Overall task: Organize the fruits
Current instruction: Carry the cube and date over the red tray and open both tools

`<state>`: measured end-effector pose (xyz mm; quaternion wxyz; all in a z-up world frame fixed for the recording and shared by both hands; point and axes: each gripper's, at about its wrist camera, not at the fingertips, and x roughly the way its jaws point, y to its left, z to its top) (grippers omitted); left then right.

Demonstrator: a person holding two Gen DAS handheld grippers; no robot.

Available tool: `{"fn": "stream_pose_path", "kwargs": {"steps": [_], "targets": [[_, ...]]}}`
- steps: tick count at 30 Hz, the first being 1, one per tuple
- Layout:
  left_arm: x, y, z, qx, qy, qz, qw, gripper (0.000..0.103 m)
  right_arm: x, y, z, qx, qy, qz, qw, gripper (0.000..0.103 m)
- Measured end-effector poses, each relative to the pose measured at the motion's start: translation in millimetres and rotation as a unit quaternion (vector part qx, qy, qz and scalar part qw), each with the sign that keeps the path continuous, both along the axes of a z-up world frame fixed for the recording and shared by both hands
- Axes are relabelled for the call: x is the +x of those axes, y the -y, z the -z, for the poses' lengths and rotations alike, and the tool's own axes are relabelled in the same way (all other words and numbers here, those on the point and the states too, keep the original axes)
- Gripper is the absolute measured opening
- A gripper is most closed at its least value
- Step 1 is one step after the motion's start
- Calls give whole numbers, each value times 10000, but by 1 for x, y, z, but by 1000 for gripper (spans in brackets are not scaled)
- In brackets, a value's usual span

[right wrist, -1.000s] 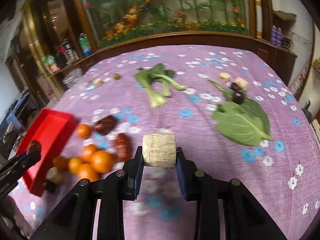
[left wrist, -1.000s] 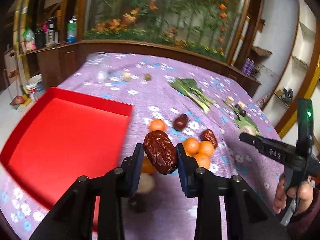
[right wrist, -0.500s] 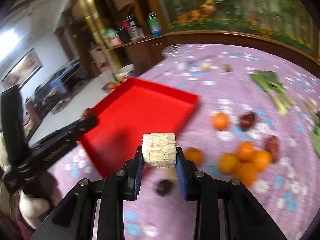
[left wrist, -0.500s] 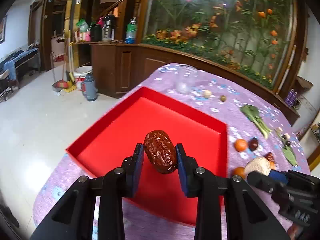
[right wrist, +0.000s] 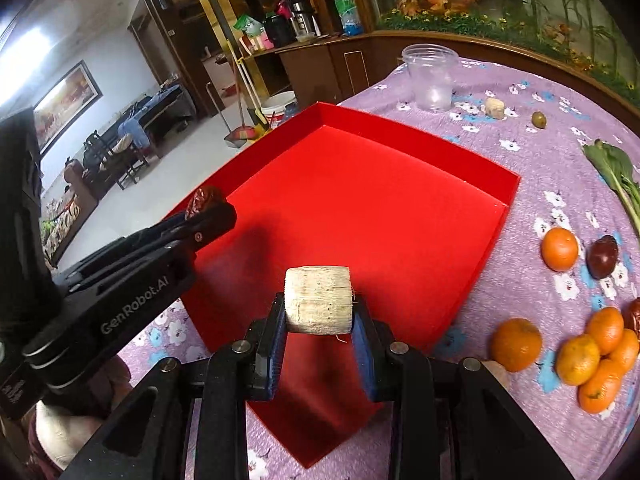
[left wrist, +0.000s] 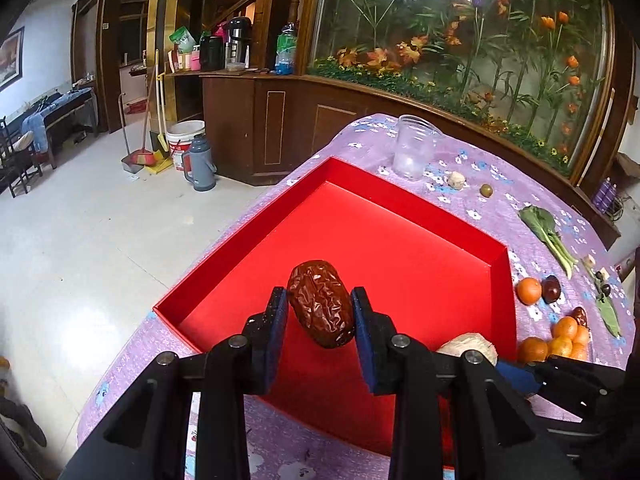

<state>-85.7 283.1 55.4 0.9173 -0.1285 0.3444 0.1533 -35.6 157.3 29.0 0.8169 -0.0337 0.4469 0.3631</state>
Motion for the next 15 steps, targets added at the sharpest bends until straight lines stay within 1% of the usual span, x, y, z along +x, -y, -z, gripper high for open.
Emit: {"fn": "stream_pose_path", "kwargs": {"steps": [3, 4, 5, 6, 7, 11, 13, 15], "targets": [[0, -1, -1, -7, -1, -44, 10000, 32, 1, -1, 1, 55, -51, 20, 10000, 35], [-1, -1, -2, -7, 2, -62, 10000, 35, 1, 0, 1, 87, -72, 13, 9999, 37], [-1, -2, -3, -20, 10, -74, 10000, 39, 1, -1, 0, 122, -91, -19, 9999, 40], [-3, -3, -4, -37, 27, -95, 9999, 47, 0, 0, -2, 133, -68, -27, 9999, 45], [-5, -3, -7, -57, 70, -139, 9999, 54, -2, 1, -4, 126, 1, -13, 9999, 48], [-15, -9, -19, -194, 235, -217, 9993, 60, -8, 9, -16, 197, 146, 14, 9997, 49], [-22, -12, -25, -305, 353, -268, 9986, 67, -10, 20, -23, 256, 209, 92, 9994, 49], [-29, -14, -33, -388, 468, -306, 9977, 69, -11, 36, -31, 310, 278, 217, 9989, 49]]}}
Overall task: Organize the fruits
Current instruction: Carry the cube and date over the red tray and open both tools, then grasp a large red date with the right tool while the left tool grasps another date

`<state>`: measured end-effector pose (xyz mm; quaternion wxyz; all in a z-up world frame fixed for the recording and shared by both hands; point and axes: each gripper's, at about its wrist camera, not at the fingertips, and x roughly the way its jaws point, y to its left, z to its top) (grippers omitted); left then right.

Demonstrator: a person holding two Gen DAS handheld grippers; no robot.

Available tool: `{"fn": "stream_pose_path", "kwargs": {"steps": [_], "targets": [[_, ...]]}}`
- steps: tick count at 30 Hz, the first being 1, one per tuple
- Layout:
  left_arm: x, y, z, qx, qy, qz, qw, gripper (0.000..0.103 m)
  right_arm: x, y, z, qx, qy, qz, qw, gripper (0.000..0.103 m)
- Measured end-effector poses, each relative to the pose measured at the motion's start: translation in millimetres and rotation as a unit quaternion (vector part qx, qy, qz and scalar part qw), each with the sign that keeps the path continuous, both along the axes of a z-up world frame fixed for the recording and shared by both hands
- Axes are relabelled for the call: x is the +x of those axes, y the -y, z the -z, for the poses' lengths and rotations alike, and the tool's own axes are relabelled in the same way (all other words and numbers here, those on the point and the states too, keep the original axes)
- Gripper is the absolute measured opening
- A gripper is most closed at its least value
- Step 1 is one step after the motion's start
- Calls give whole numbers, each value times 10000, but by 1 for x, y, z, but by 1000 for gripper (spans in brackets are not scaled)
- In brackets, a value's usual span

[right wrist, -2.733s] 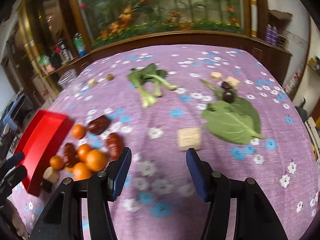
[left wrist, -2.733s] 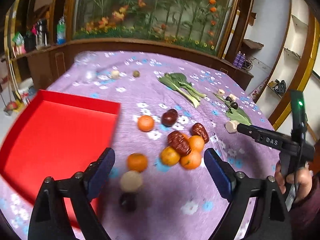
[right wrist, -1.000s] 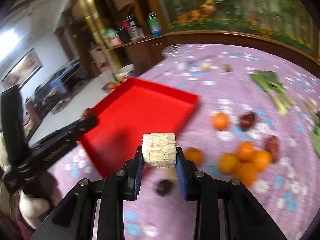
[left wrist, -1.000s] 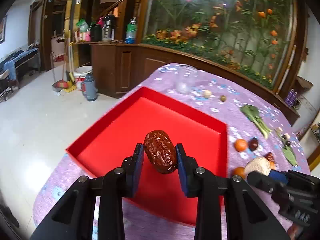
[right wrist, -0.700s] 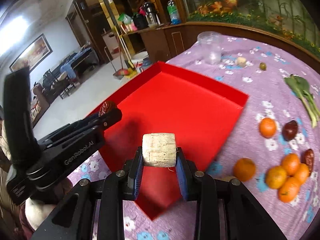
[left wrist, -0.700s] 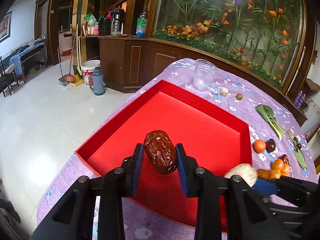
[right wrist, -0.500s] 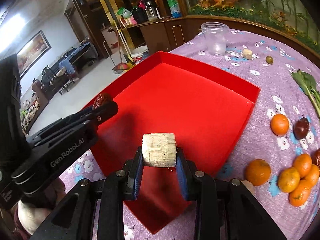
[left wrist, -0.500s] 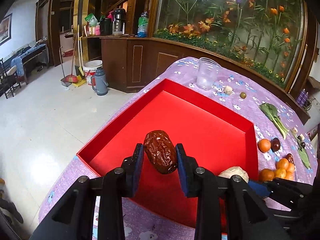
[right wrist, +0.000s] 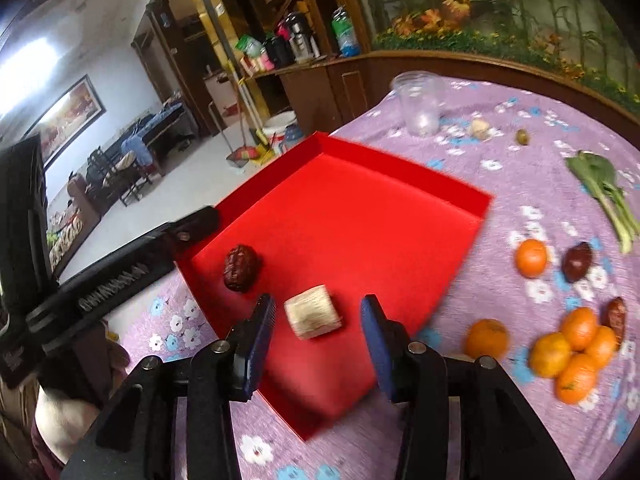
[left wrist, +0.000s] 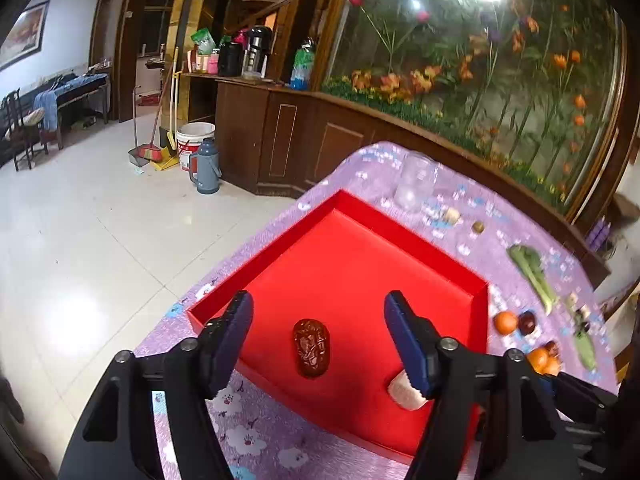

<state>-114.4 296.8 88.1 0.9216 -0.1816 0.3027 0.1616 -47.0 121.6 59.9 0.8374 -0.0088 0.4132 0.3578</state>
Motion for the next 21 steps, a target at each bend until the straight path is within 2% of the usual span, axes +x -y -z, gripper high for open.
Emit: {"fn": "stream_pose_path", "kwargs": {"steps": [2, 8, 15, 21], "targets": [[-7, 2, -8, -56, 98, 20, 9999, 70, -1, 20, -7, 54, 64, 176, 9998, 49], [-13, 27, -23, 93, 188, 277, 9994, 71, -6, 97, -19, 157, 189, 891, 9957, 59], [-2, 82, -21, 286, 43, 936, 9952, 73, -11, 199, -12, 169, 107, 1897, 9816, 62], [16, 136, -5, 429, -255, 1681, 9845, 73, -13, 230, 2, 175, -26, 2095, 9776, 62]]}}
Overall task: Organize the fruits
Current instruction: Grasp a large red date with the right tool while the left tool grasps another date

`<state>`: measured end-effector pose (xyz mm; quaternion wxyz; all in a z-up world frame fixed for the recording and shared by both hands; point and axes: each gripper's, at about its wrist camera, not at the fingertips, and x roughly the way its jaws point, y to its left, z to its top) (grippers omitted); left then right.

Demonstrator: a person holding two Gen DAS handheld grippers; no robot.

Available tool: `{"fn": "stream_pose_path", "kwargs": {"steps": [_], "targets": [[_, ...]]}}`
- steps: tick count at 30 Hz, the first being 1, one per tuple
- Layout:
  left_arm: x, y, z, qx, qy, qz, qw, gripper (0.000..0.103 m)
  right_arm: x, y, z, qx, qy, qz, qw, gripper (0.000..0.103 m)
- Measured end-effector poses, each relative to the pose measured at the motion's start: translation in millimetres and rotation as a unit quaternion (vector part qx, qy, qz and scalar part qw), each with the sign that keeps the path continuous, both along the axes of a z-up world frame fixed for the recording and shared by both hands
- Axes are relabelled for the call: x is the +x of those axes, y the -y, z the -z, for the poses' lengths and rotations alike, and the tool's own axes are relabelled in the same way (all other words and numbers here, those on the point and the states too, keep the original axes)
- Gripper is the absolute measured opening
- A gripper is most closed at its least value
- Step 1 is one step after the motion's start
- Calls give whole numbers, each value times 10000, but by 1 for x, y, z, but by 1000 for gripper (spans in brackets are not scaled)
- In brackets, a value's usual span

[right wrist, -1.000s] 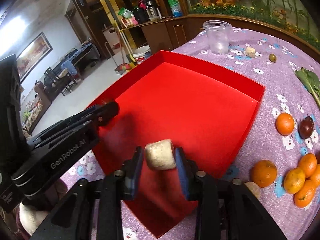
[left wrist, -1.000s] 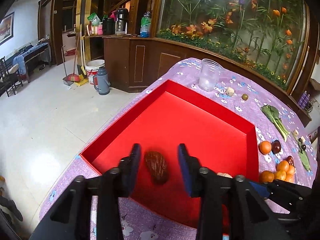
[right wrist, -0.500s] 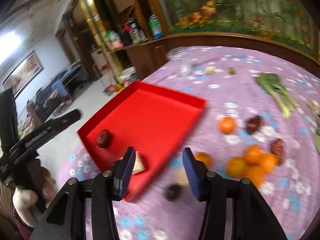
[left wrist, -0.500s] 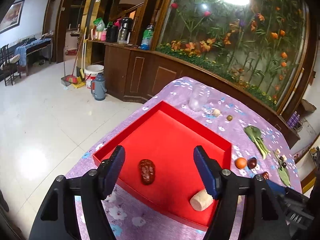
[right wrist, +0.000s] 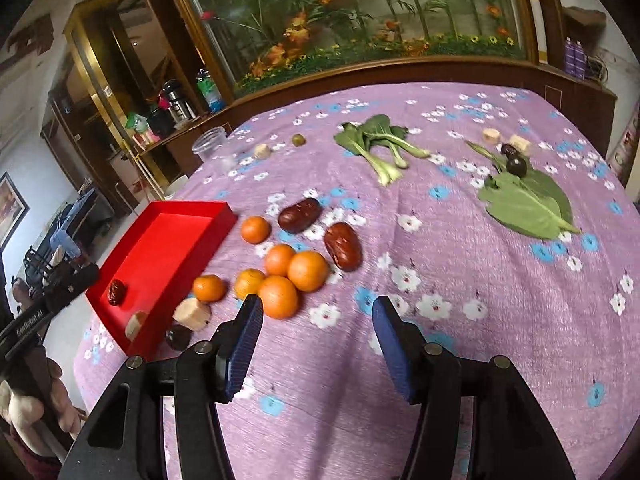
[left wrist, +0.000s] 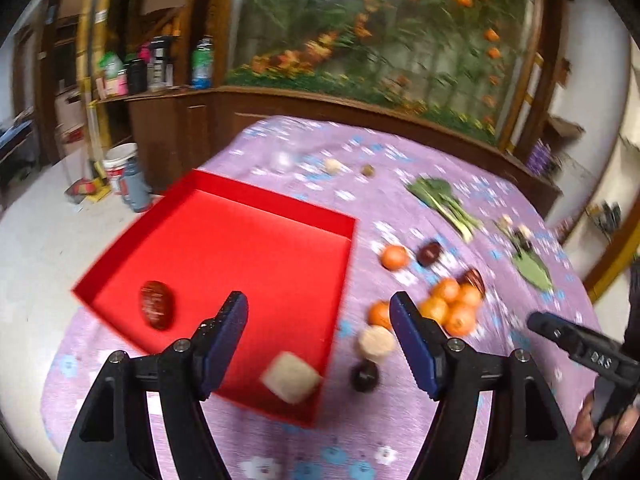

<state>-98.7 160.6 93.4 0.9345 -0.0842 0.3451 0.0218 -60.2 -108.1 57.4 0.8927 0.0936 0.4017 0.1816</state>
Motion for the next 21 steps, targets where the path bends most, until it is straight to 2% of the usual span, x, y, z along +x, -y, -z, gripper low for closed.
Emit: {"fn": "stream_pose_path", "kwargs": {"steps": [7, 13, 21], "targets": [[20, 42, 26, 269, -327, 801, 9959, 72, 8, -12, 20, 45, -181, -303, 9994, 62], [42, 56, 46, 495, -592, 1092, 9910, 72, 19, -31, 29, 104, -286, -589, 9978, 62], [78, 56, 34, 200, -695, 1281, 9891, 72, 49, -14, 24, 172, -179, -193, 9995, 62]]}}
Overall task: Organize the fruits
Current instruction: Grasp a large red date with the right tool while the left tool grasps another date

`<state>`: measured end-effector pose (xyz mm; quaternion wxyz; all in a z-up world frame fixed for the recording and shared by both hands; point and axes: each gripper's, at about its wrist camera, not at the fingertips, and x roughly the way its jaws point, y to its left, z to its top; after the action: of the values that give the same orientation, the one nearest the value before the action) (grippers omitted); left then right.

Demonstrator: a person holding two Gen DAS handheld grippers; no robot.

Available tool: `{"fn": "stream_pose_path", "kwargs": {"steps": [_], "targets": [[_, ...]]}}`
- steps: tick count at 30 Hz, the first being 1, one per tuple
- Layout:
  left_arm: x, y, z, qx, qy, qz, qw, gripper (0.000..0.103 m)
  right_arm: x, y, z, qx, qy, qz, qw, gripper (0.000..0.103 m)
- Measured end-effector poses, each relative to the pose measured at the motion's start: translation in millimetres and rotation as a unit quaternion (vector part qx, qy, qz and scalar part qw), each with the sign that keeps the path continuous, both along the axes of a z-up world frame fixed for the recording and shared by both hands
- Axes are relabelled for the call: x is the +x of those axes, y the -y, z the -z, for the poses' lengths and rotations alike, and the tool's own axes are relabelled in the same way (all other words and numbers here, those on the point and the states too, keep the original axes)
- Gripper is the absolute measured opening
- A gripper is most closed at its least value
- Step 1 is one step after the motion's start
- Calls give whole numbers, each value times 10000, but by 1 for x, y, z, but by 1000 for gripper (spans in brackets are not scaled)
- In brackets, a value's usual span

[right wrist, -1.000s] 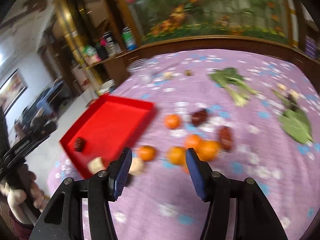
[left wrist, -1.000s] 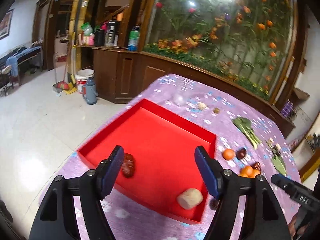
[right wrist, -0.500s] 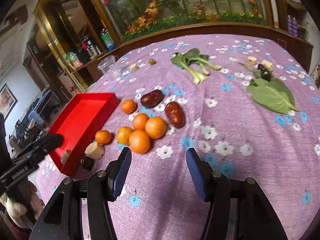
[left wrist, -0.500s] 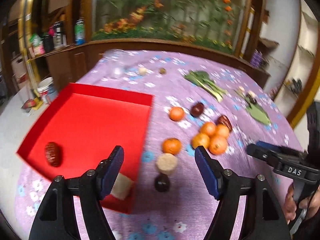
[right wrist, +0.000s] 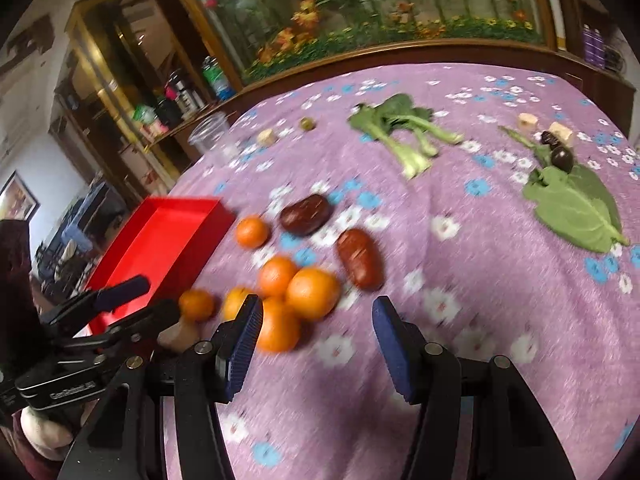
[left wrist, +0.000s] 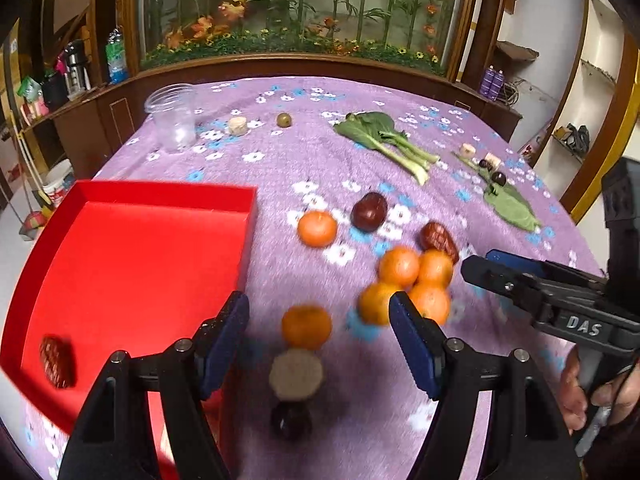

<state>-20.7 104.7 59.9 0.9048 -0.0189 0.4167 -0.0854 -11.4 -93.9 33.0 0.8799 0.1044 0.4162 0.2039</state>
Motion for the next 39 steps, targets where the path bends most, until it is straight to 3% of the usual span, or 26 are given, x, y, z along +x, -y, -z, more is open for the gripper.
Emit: {"fn": "stream_pose_path", "kwargs": {"steps": [8, 14, 19, 23, 27, 29, 31, 35, 37, 39], "targets": [[65, 16, 8, 324, -202, 49, 9993, 72, 38, 1, 5, -78, -56, 270, 9996, 62], [99, 43, 14, 517, -187, 528, 9971, 70, 51, -9, 17, -185, -126, 176, 9996, 59], [122, 55, 27, 474, -488, 821, 9943, 54, 55, -11, 24, -254, -86, 145, 9995, 54], [126, 65, 32, 596, -592, 1037, 9911, 52, 57, -7, 25, -249, -59, 189, 9995, 47], [130, 73, 48, 800, -818, 1138, 9869, 53, 60, 0, 27, -228, -70, 308, 9992, 46], [129, 77, 48, 837, -747, 1155, 9869, 48, 62, 1, 28, -203, -68, 287, 9994, 46], [129, 78, 48, 803, -745, 1152, 9873, 32, 61, 1, 28, -229, -8, 238, 9995, 46], [126, 76, 47, 860, -688, 996, 9889, 32, 61, 0, 28, -251, 28, 181, 9995, 44], [123, 70, 43, 799, -637, 879, 9909, 32, 61, 1, 28, -225, 13, 173, 9996, 34], [119, 65, 37, 729, -601, 793, 9924, 32, 61, 4, 28, -228, 7, 224, 9995, 34]]}}
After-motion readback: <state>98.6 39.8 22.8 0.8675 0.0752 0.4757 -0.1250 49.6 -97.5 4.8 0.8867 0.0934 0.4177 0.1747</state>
